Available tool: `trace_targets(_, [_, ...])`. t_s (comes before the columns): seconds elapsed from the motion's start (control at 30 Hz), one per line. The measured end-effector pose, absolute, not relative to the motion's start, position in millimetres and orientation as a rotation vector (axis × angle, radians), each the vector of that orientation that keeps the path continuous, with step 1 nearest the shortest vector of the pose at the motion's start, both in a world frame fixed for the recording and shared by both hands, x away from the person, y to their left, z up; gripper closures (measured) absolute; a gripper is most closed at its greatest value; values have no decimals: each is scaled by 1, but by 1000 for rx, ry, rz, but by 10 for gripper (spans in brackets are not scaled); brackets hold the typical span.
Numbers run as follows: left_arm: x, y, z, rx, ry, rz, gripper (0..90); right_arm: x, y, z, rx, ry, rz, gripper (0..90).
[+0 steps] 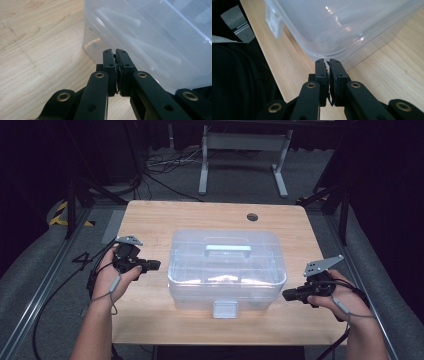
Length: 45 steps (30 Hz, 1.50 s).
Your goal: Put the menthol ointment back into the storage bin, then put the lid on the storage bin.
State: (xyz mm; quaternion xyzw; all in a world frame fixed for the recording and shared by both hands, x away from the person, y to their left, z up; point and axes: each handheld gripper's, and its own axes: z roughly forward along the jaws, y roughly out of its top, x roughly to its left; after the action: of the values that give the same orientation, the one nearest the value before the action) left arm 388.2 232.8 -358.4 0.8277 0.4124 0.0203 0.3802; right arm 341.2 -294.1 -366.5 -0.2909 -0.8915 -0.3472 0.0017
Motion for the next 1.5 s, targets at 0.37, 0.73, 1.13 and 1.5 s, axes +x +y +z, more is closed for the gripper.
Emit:
trace_targets(0.37, [383,239,-360,2099,1073,72,858,342,-307,-351,-959,-2779,-1285,817])
trace_targets(0.73, [371,249,-363,2071,1089,128,800,350,-317,-334,-1059,-2757,-1553,736])
trace_targets(1.13, [360,261,-364,2052,1117,157,800,366,-321,-330,-1215,-2693,-1838,585])
trace_targets(1.5, [359,263,-367,2052,1126,181,784,386,-327,-347,-1385,-2744,-1803,458])
